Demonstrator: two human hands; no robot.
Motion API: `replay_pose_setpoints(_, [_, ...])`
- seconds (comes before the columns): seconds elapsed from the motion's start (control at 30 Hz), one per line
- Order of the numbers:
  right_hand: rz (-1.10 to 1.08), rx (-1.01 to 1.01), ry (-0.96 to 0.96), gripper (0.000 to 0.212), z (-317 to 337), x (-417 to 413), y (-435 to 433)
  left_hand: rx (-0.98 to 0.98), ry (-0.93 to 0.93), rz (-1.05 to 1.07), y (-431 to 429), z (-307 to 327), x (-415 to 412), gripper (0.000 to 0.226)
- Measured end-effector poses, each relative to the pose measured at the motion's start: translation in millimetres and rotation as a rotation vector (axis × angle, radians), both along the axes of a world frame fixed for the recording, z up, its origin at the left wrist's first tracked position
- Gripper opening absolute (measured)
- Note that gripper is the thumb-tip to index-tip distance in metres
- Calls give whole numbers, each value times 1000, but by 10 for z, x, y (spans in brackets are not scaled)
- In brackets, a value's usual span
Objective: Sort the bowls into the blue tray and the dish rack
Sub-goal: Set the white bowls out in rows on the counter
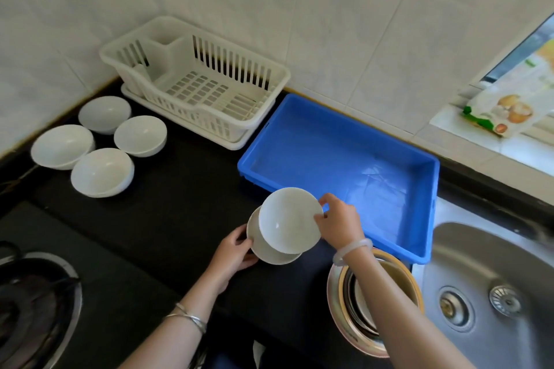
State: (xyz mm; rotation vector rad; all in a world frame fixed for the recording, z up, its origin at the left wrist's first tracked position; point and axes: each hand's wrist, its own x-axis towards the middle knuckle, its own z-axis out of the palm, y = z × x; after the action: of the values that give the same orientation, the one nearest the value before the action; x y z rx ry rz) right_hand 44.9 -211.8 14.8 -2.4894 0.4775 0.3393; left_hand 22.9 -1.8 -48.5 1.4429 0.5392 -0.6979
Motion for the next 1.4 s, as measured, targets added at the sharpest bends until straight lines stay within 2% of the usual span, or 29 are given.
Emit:
replay_pose_setpoints(0.3, [-41, 216, -54, 15, 244, 97, 25, -13, -5, 139, 140, 50, 53, 46])
replay_pose_setpoints(0.5, [-26, 408, -89, 18, 338, 437, 345, 37, -97, 274, 625, 228, 204, 45])
replay_pose_setpoints(0.67, [8, 503, -37, 19, 261, 818, 793, 61, -71, 496, 1125, 291, 224, 49])
replay_pose_setpoints(0.93, [-34, 593, 66, 32, -145, 1357, 1561, 39, -25, 826, 1738, 186, 239, 45])
replay_pose_setpoints(1.4, [-205, 645, 155, 29, -701, 1727, 2032, 14, 45, 895, 1833, 17, 375, 45])
